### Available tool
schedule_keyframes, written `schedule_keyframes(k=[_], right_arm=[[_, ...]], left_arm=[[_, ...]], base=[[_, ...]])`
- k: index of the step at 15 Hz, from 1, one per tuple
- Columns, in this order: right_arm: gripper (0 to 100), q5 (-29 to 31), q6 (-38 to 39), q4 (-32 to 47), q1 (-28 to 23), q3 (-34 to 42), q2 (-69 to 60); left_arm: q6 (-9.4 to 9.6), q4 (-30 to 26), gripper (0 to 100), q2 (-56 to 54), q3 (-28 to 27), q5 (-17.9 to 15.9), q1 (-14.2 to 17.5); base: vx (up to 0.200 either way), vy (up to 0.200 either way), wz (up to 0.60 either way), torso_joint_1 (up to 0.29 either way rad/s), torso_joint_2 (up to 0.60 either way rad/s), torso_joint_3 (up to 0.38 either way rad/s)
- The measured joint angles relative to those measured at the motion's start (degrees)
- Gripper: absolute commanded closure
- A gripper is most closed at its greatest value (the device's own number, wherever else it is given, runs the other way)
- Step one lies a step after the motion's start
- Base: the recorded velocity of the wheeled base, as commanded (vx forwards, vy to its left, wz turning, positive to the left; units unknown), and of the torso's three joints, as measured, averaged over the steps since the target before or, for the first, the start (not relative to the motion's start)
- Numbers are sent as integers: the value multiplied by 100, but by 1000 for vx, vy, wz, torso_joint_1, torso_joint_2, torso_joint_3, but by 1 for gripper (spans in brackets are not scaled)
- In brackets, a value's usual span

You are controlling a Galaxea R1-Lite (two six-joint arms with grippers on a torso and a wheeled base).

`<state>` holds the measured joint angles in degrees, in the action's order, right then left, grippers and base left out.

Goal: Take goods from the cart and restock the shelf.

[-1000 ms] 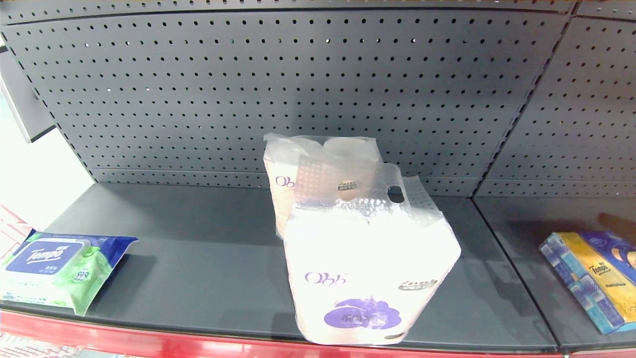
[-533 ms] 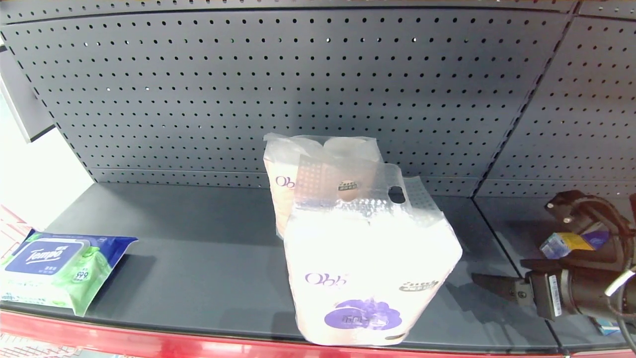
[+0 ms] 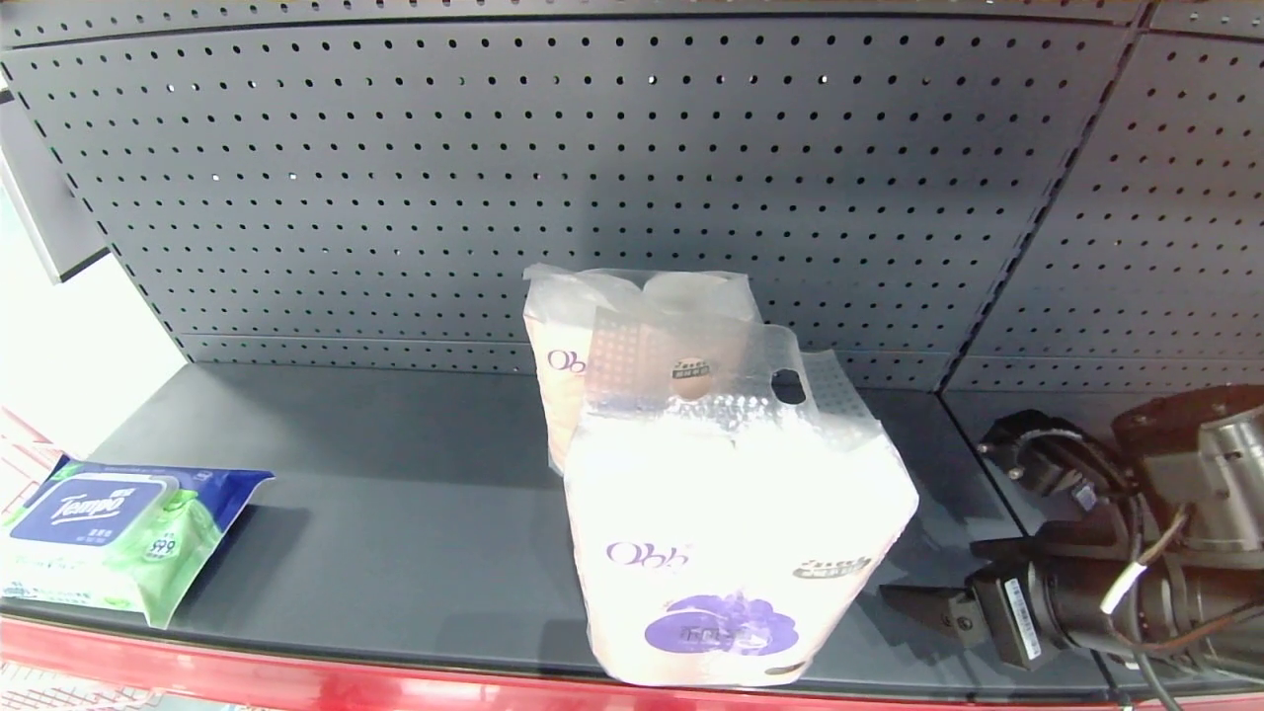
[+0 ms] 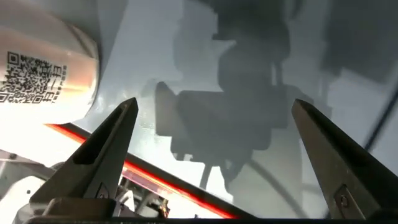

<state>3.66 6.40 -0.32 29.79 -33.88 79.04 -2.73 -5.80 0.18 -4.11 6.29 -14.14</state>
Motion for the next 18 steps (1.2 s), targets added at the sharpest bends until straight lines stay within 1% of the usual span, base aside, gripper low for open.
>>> schedule_keyframes(k=[4,7,12,18], right_arm=[[0,102,2,-28,112,-190,384],[0,102,22,-15,341,-335,540],[0,143,27,2,678,-366,629],[0,184,27,13,778,-562,784]], left_arm=[[38,0,0,2,0,2,0],[38,0,0,2,-2,9,0],[38,0,0,0,-2,28,0],[39,0,0,0,6,41,1]], base=[[0,0,0,0,0,0],[0,0,0,0,0,0],[0,0,0,0,0,0],[0,0,0,0,0,0]])
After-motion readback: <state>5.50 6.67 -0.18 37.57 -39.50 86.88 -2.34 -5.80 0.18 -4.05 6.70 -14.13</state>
